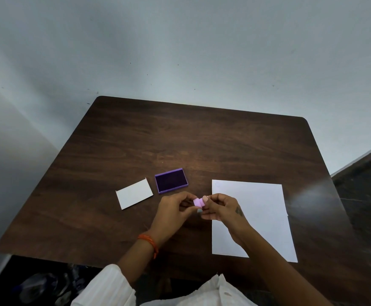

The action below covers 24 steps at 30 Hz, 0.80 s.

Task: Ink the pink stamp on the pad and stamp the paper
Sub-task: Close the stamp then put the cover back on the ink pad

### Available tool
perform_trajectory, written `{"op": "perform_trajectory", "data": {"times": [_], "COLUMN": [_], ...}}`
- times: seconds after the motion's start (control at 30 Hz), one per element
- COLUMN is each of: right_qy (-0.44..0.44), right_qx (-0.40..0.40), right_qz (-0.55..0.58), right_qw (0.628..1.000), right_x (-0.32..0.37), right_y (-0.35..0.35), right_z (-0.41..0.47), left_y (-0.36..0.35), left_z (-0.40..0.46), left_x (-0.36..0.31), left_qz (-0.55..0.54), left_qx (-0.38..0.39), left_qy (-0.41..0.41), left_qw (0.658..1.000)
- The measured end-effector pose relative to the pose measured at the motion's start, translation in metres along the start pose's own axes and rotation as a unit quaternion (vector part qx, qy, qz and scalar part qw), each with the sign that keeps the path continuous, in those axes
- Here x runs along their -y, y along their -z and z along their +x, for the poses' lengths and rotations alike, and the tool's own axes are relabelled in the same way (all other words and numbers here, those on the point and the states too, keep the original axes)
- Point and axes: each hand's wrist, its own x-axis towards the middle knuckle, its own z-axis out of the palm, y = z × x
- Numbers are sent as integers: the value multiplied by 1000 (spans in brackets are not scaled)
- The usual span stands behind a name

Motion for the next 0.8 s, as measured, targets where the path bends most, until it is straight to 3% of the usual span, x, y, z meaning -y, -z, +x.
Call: {"op": "perform_trajectory", "data": {"times": [0.23, 0.8], "right_qy": [29, 5], "right_qx": [14, 3], "right_qz": [-5, -7], "right_qw": [999, 1000], "right_x": [4, 4], "right_y": [1, -2], "right_z": [1, 4], "left_y": [0, 1], "left_z": [1, 6], "left_x": [2, 8], "left_qz": [-11, -4], "left_qx": [2, 0], "left_qy": [7, 9], "left_qw": [1000, 1000]}}
